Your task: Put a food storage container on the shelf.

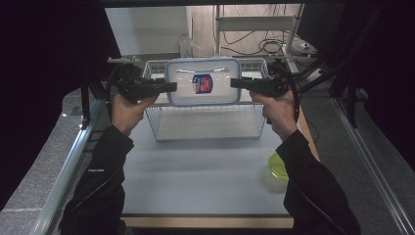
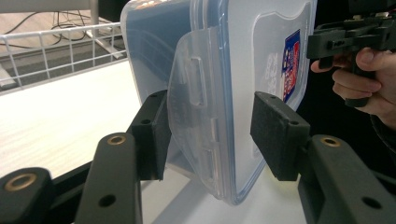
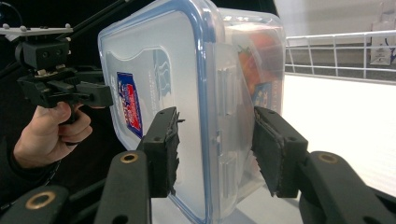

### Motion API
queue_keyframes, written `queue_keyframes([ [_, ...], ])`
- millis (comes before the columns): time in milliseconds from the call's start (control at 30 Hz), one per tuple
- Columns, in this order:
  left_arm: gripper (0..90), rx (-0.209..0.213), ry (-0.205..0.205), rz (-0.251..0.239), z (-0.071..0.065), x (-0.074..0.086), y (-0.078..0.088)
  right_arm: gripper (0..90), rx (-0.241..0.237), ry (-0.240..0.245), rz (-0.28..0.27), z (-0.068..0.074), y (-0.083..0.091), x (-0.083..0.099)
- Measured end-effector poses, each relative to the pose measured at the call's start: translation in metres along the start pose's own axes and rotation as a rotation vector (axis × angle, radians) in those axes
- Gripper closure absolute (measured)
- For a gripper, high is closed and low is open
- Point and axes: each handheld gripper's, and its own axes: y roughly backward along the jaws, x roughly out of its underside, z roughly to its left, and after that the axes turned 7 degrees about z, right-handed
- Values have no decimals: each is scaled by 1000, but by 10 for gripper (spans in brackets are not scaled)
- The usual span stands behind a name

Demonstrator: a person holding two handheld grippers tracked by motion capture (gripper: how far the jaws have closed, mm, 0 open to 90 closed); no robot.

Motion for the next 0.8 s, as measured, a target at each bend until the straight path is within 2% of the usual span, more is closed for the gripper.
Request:
queue_keyframes([
  [233,478,-6,28,2,11,-8,-10,525,-4,-36,-3,-15,-9,-7],
  [467,477,5,59,9,23,-8,-22,526,4,-71,2,-29,-15,-10],
  [667,475,2,75,11,28,-6,-28,525,12,-86,2,-36,-20,-11],
  [800,472,-2,79,0,29,-6,-30,523,0,-112,3,-41,-23,-9],
])
